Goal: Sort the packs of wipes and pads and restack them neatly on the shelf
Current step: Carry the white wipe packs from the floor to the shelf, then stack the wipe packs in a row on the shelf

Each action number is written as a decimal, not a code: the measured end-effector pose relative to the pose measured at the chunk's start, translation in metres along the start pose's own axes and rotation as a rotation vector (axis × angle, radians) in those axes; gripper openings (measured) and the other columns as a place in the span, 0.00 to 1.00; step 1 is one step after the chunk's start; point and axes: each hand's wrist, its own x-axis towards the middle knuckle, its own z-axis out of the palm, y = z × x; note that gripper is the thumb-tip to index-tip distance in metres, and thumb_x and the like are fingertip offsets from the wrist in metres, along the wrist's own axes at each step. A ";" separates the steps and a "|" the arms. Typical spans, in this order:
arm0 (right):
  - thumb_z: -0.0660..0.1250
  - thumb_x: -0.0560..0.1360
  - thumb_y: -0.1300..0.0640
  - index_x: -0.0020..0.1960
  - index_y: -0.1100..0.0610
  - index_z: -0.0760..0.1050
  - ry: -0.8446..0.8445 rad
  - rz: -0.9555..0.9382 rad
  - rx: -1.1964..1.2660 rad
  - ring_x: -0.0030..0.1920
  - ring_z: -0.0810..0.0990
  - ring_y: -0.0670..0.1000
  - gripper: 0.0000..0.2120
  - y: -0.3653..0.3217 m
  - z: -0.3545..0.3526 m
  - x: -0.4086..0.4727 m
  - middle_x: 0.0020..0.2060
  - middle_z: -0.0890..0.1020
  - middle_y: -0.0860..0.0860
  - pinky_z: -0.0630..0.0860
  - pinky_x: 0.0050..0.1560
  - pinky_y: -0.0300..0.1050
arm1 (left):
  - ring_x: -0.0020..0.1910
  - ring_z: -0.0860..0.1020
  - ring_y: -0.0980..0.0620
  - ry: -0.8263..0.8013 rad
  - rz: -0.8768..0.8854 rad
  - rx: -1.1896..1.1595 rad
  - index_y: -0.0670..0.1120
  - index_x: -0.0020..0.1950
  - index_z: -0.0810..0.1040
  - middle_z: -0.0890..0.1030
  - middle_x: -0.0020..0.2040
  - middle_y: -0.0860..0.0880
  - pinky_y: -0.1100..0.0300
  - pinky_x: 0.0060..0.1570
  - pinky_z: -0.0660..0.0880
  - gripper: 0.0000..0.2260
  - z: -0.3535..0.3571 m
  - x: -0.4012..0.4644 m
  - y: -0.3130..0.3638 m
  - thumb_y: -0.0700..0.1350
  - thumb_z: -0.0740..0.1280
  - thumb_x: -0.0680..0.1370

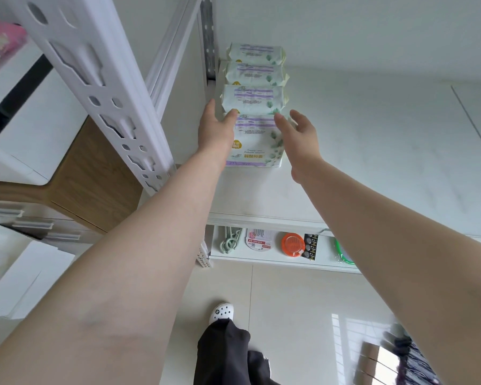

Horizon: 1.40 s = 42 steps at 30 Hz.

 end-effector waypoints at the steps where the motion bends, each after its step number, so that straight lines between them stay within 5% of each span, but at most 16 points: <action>1: 0.66 0.77 0.48 0.76 0.53 0.61 0.003 0.005 -0.031 0.68 0.71 0.51 0.30 -0.004 -0.004 -0.005 0.72 0.69 0.52 0.66 0.58 0.41 | 0.73 0.64 0.50 0.016 0.014 0.036 0.48 0.78 0.56 0.61 0.77 0.49 0.63 0.66 0.62 0.28 -0.001 -0.005 0.004 0.47 0.63 0.80; 5: 0.66 0.77 0.48 0.74 0.54 0.65 0.054 -0.074 -0.186 0.69 0.70 0.52 0.27 -0.022 -0.027 -0.034 0.71 0.70 0.54 0.67 0.62 0.44 | 0.66 0.70 0.54 0.090 0.129 0.210 0.47 0.77 0.59 0.64 0.75 0.49 0.78 0.47 0.63 0.25 -0.006 -0.041 0.021 0.44 0.62 0.81; 9: 0.68 0.77 0.51 0.70 0.55 0.70 0.065 -0.239 -0.445 0.64 0.74 0.51 0.24 -0.027 -0.062 -0.082 0.65 0.76 0.54 0.69 0.57 0.39 | 0.68 0.71 0.52 0.042 0.354 0.411 0.47 0.73 0.68 0.72 0.70 0.49 0.64 0.66 0.66 0.23 -0.003 -0.100 0.031 0.38 0.62 0.78; 14: 0.68 0.76 0.52 0.69 0.53 0.71 0.123 -0.270 -0.686 0.63 0.75 0.51 0.22 0.003 -0.124 -0.157 0.63 0.77 0.52 0.70 0.57 0.43 | 0.67 0.71 0.51 -0.221 0.523 0.616 0.47 0.71 0.71 0.74 0.67 0.49 0.65 0.64 0.63 0.23 0.022 -0.183 0.008 0.35 0.63 0.76; 29: 0.69 0.75 0.50 0.70 0.52 0.71 0.365 0.276 -0.861 0.65 0.72 0.56 0.24 0.165 -0.286 -0.391 0.63 0.75 0.54 0.73 0.60 0.49 | 0.67 0.71 0.45 -1.054 0.553 1.066 0.48 0.72 0.69 0.72 0.69 0.46 0.55 0.64 0.69 0.26 0.128 -0.357 -0.130 0.38 0.65 0.73; 42: 0.69 0.75 0.49 0.70 0.50 0.70 0.460 0.530 -0.836 0.65 0.71 0.57 0.24 0.253 -0.502 -0.557 0.62 0.75 0.54 0.72 0.56 0.48 | 0.67 0.70 0.44 -1.276 0.664 1.202 0.50 0.73 0.67 0.72 0.69 0.47 0.54 0.63 0.69 0.26 0.288 -0.575 -0.199 0.41 0.63 0.75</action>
